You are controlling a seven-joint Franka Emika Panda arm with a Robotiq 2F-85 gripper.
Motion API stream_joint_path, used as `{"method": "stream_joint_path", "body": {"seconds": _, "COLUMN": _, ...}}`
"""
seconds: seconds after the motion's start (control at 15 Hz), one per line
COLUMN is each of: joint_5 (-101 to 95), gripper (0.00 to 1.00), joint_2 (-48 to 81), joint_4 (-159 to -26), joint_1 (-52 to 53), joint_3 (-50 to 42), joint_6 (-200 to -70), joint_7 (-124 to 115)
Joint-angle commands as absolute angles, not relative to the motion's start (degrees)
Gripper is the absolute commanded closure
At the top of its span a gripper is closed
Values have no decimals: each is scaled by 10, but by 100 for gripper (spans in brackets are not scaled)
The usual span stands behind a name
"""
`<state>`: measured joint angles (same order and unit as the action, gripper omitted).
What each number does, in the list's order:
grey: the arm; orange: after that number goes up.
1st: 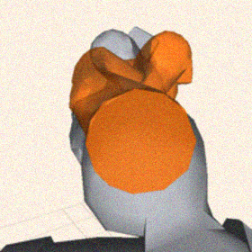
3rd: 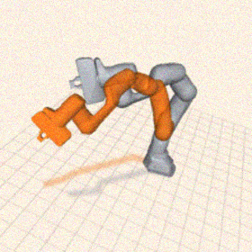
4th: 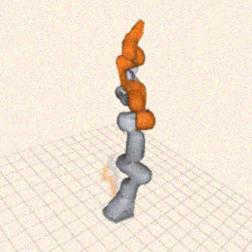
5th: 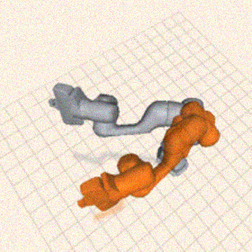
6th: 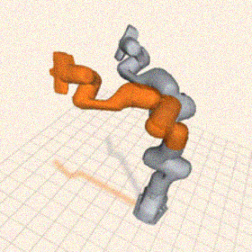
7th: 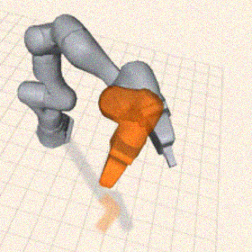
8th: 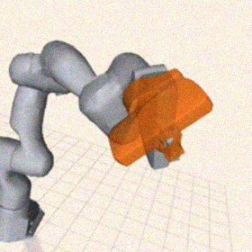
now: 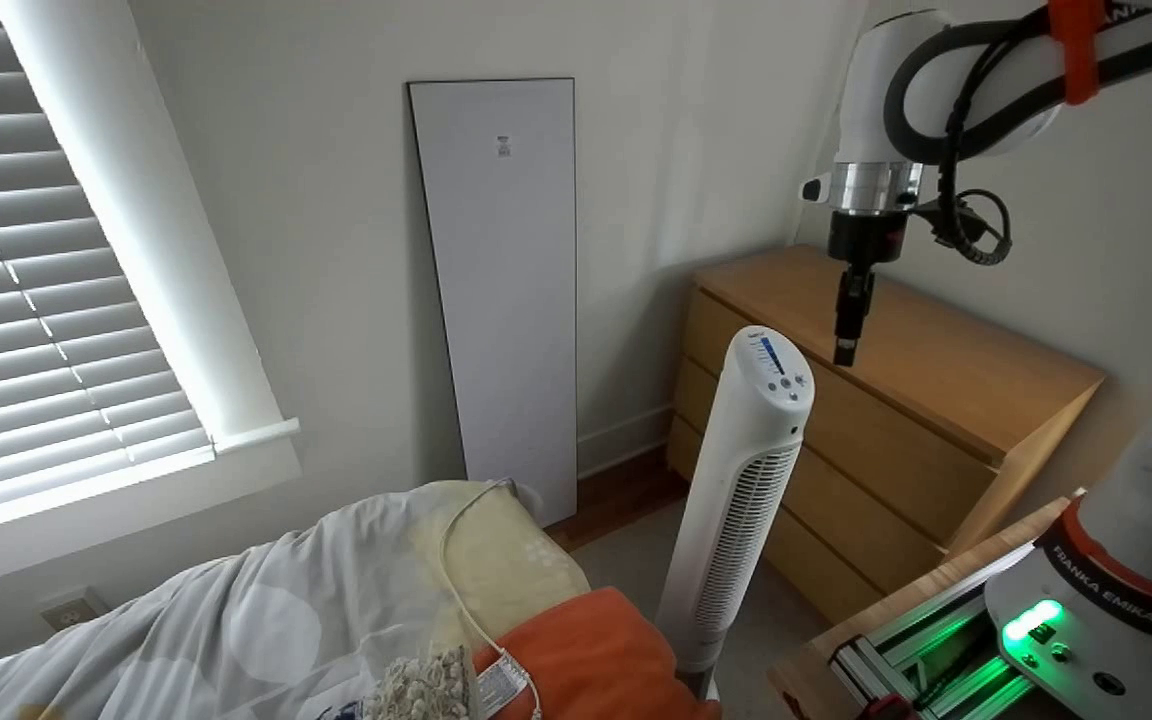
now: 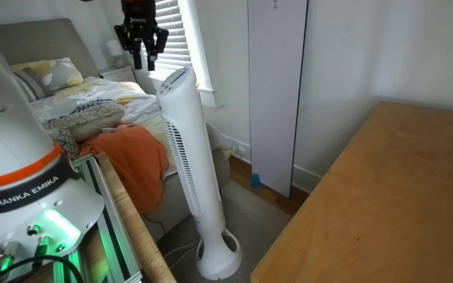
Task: Press a button on the air con
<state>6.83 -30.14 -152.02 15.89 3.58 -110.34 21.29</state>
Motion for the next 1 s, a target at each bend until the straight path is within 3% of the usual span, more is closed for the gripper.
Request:
{"method": "stream_joint_path", "body": {"seconds": 0.0, "joint_5": 79, "gripper": 91, "joint_2": -282, "joint_4": -1541, "joint_1": 159, "joint_3": 56, "joint_6": -1167, "joint_7": 182}}
{"method": "stream_joint_path", "body": {"seconds": 0.13, "joint_5": 81, "gripper": 100, "joint_2": -269, "joint_4": -1545, "joint_1": 163, "joint_3": 57, "joint_6": -1207, "joint_7": 187}}
{"method": "stream_joint_path", "body": {"seconds": 0.2, "joint_5": 71, "gripper": 89, "joint_2": -276, "joint_4": -1535, "joint_1": 158, "joint_3": 52, "joint_6": -1176, "joint_7": 195}}
{"method": "stream_joint_path", "body": {"seconds": 0.27, "joint_5": 71, "gripper": 97, "joint_2": -271, "joint_4": -1536, "joint_1": 159, "joint_3": 53, "joint_6": -1188, "joint_7": 194}}
{"method": "stream_joint_path", "body": {"seconds": 0.33, "joint_5": 71, "gripper": 99, "joint_2": -267, "joint_4": -1536, "joint_1": 159, "joint_3": 54, "joint_6": -1194, "joint_7": 194}}
{"method": "stream_joint_path", "body": {"seconds": 0.93, "joint_5": 95, "gripper": 100, "joint_2": -235, "joint_4": -1537, "joint_1": 182, "joint_3": 53, "joint_6": -1211, "joint_7": 243}}
